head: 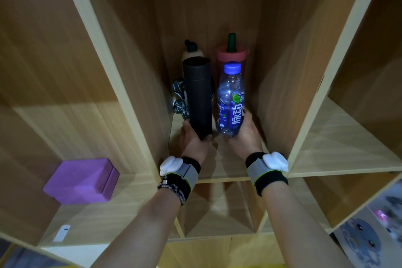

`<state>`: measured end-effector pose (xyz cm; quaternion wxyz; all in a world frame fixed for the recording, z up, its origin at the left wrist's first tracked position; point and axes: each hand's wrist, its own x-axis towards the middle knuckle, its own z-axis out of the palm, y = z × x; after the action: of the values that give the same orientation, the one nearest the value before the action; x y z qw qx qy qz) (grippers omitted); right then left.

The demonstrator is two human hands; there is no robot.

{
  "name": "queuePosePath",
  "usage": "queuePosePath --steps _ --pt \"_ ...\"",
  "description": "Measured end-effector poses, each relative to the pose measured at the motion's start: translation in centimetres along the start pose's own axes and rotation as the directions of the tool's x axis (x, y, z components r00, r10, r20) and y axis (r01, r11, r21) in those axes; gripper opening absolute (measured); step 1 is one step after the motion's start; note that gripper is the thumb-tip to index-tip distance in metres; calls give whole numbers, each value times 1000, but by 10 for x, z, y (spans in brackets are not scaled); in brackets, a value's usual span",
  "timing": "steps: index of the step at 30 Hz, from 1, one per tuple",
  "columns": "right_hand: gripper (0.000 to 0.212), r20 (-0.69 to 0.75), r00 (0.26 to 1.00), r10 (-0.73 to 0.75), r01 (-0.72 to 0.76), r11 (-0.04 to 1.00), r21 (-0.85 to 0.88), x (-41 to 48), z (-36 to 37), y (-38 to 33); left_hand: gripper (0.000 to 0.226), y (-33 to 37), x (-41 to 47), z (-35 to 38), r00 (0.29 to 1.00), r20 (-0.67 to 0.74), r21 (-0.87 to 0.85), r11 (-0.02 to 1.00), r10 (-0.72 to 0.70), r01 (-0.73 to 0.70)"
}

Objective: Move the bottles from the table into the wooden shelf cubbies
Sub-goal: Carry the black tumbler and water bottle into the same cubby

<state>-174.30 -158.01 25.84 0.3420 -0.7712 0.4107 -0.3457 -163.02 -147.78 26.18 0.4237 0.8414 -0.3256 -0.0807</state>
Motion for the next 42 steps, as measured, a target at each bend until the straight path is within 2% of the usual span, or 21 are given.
queuePosePath --steps 4,10,20,25,29,32,35,39,42 --pt "97 2 1000 -7 7 1000 -18 -1 0 -1 67 -1 0 1 999 -16 -15 999 32 -32" --pt "106 9 1000 29 -28 999 -44 -1 0 -2 60 -3 -1 2 999 -14 82 995 52 -51" --pt "89 21 999 45 -44 998 -38 -5 -3 -4 56 -4 0 4 999 13 93 995 44 -45" --pt "82 22 997 67 -67 998 -3 -3 -4 -5 56 -3 -1 4 1000 13 16 1000 21 -21" --pt "91 28 996 87 -86 996 -19 -2 -2 -3 58 -3 -1 2 1000 17 36 999 19 -20" --pt "111 31 996 87 -85 996 -39 -3 -2 -7 64 -2 -2 0 1000 23 29 999 13 -14" --pt "120 31 997 72 -70 996 -64 -11 -2 -10 72 -1 -4 1 1000 26 -41 999 8 -7" --pt "114 -10 1000 -28 26 984 -175 -34 -3 -11 83 1 -11 -2 1000 -5 -107 994 18 -18" --pt "105 -42 995 -87 75 968 -239 -54 -8 -11 100 2 -26 -7 998 59 -19 1000 20 -19"
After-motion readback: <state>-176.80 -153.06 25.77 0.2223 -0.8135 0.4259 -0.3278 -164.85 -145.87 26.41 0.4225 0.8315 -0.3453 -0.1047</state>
